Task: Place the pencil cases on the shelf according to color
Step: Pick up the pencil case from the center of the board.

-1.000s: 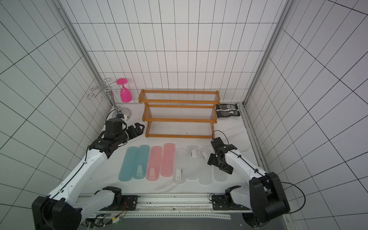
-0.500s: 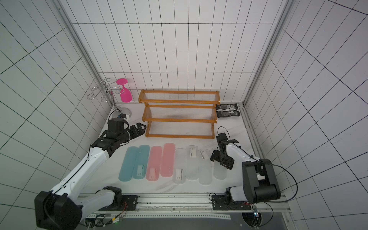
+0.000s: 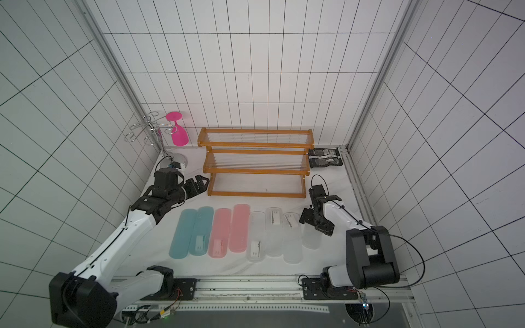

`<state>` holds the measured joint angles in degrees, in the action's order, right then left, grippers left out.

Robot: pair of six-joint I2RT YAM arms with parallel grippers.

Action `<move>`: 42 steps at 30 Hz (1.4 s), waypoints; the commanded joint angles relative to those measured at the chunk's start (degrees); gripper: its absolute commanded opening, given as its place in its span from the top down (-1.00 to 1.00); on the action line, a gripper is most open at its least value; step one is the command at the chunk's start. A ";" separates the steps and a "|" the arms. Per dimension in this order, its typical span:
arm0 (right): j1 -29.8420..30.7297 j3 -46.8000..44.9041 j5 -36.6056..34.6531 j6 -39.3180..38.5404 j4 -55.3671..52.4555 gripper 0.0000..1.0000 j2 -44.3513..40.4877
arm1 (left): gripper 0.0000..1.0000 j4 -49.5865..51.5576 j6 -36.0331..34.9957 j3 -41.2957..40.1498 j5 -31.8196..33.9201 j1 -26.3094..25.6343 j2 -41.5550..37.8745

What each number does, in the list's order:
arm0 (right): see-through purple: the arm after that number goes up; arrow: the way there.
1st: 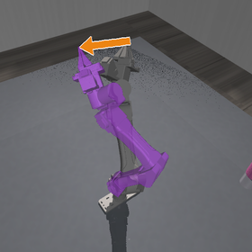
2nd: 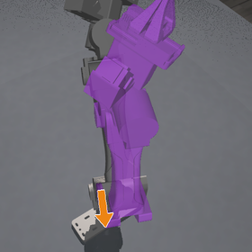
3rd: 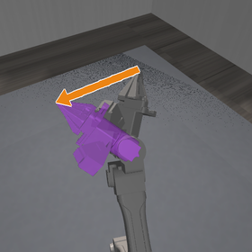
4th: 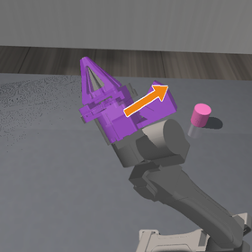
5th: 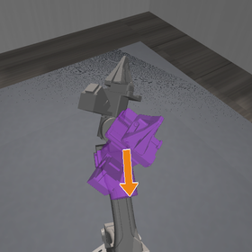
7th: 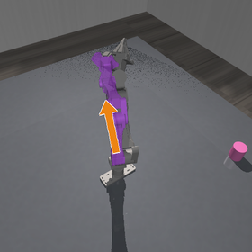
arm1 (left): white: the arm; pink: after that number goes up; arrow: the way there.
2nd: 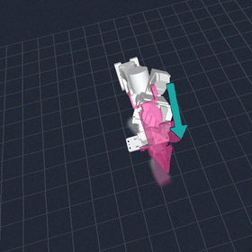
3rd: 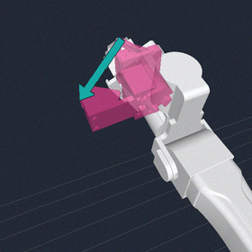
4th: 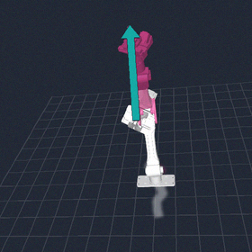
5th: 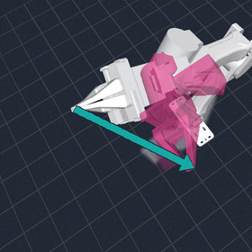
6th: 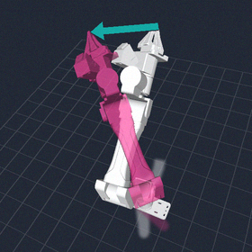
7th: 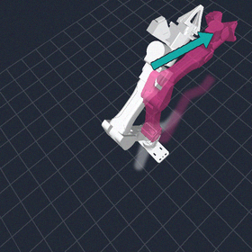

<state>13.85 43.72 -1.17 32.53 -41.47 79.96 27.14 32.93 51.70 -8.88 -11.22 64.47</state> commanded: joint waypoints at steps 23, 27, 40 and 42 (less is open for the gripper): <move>5.84 -6.72 0.28 4.96 -3.00 -0.91 -7.55 | -0.97 -0.33 -0.34 0.80 -0.73 -0.50 -1.69; 5.92 -6.72 -0.72 5.76 -3.00 -0.90 -6.11 | -0.96 -0.46 -0.13 0.76 -0.78 -0.58 -1.81; 7.68 -7.45 -2.16 7.79 -0.88 -0.78 -1.13 | -0.96 -2.10 0.65 0.69 -2.28 -0.91 -1.06; 8.11 -7.60 -2.52 8.17 -0.89 -0.65 -1.71 | -0.96 -2.11 0.47 0.55 -2.23 -0.91 -1.28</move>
<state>20.86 37.50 -1.58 39.44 -41.89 77.28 26.74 33.47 51.62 -10.59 -11.97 63.57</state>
